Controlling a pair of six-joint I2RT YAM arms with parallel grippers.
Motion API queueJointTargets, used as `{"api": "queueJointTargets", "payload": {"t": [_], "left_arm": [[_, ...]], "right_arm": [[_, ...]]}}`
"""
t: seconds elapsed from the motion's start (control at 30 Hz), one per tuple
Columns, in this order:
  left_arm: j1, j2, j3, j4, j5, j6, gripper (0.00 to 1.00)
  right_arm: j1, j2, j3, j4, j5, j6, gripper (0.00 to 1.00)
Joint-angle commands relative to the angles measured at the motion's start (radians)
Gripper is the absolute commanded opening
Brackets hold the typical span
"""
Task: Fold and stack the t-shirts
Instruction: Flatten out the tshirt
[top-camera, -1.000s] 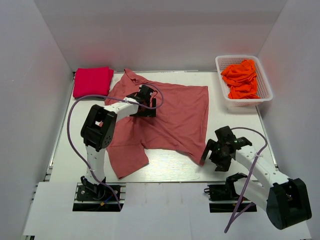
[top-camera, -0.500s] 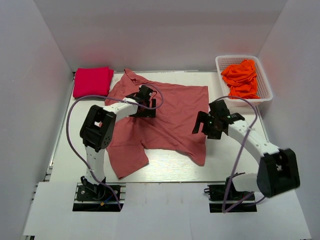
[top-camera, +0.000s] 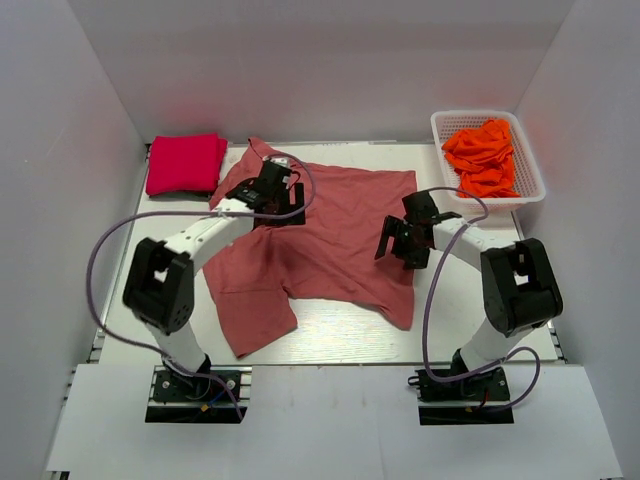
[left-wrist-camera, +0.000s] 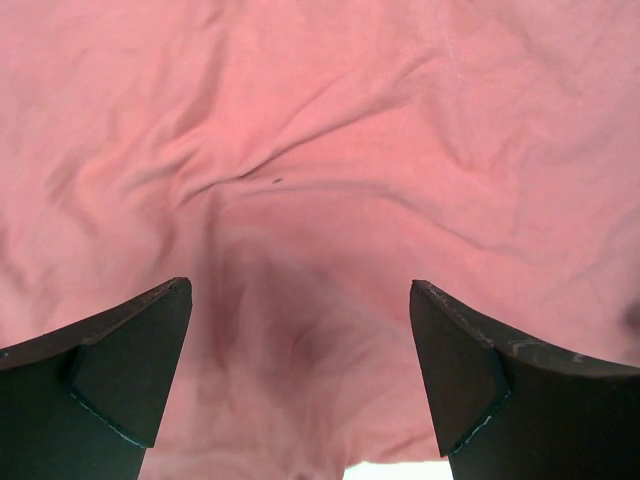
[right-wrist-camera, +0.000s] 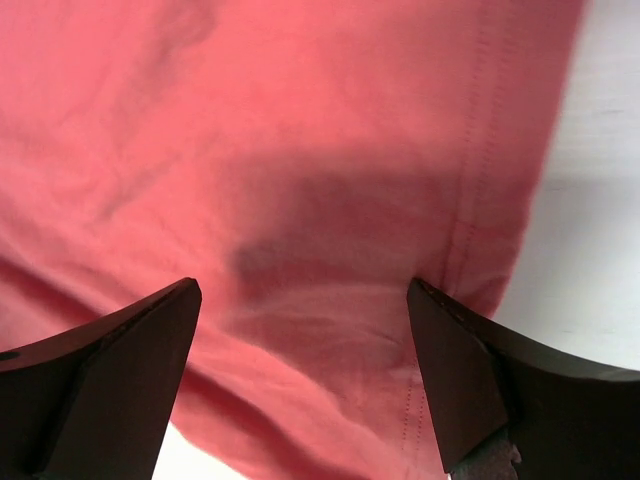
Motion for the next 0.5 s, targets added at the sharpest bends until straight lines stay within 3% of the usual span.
{"api": "queueJointTargets", "payload": {"t": [0.0, 0.33, 0.47], "left_arm": [[0.007, -0.107, -0.070, -0.047, -0.048, -0.074, 1.00], [0.016, -0.152, -0.159, -0.207, -0.071, -0.183, 1.00], [0.016, -0.211, -0.191, -0.207, -0.071, -0.183, 1.00]], "right_arm": [[-0.050, 0.031, -0.013, -0.031, 0.111, 0.002, 0.90], [-0.156, 0.024, -0.017, -0.047, 0.145, -0.103, 0.90], [-0.165, 0.042, 0.067, -0.071, 0.145, -0.190, 0.90]]}}
